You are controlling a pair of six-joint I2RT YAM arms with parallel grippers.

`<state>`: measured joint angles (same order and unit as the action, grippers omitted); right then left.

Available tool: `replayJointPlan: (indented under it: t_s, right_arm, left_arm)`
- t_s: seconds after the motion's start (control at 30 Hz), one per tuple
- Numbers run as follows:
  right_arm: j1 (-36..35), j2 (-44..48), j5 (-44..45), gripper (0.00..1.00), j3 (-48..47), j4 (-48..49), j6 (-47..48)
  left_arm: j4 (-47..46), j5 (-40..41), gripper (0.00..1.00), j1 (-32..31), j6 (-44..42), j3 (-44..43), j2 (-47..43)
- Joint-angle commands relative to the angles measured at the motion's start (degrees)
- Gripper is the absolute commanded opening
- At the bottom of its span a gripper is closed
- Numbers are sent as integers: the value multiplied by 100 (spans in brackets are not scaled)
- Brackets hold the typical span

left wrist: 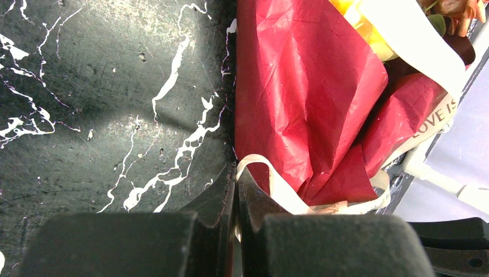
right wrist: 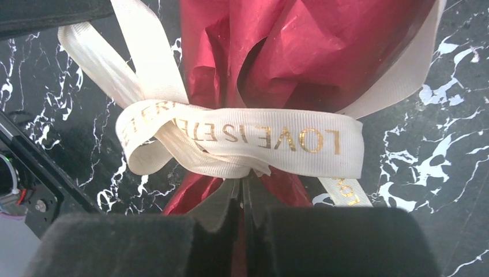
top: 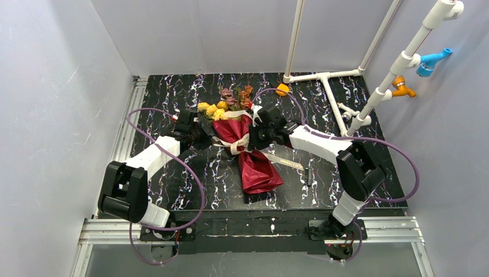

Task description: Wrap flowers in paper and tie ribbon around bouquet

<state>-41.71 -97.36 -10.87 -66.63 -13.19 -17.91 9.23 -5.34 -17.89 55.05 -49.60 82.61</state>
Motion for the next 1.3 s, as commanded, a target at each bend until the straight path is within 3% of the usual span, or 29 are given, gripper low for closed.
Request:
replayJointPlan:
  t_s: [0.0,0.33,0.6,0.93,1.27]
  right_arm:
    - [-45,-1,62,4,-228,-81,47]
    - [-43,308,531,1,-852,-1493,718]
    - [17,767,1028,1,-445,-1913,1176]
    - [344,888,1721,1,-241,-1917,1520]
    - [998,876,1558,1,574,-837,1930]
  left_arm:
    - [60,-2,0,-3,-28,-79,-198]
    - [232,101,0,1,-96,-120,-274]
    - [310,103,0,-1,-130,-38,-408]
    - [559,138,0,-3,-211,333,-871]
    - [597,266,0,36,-271,1193,-1418]
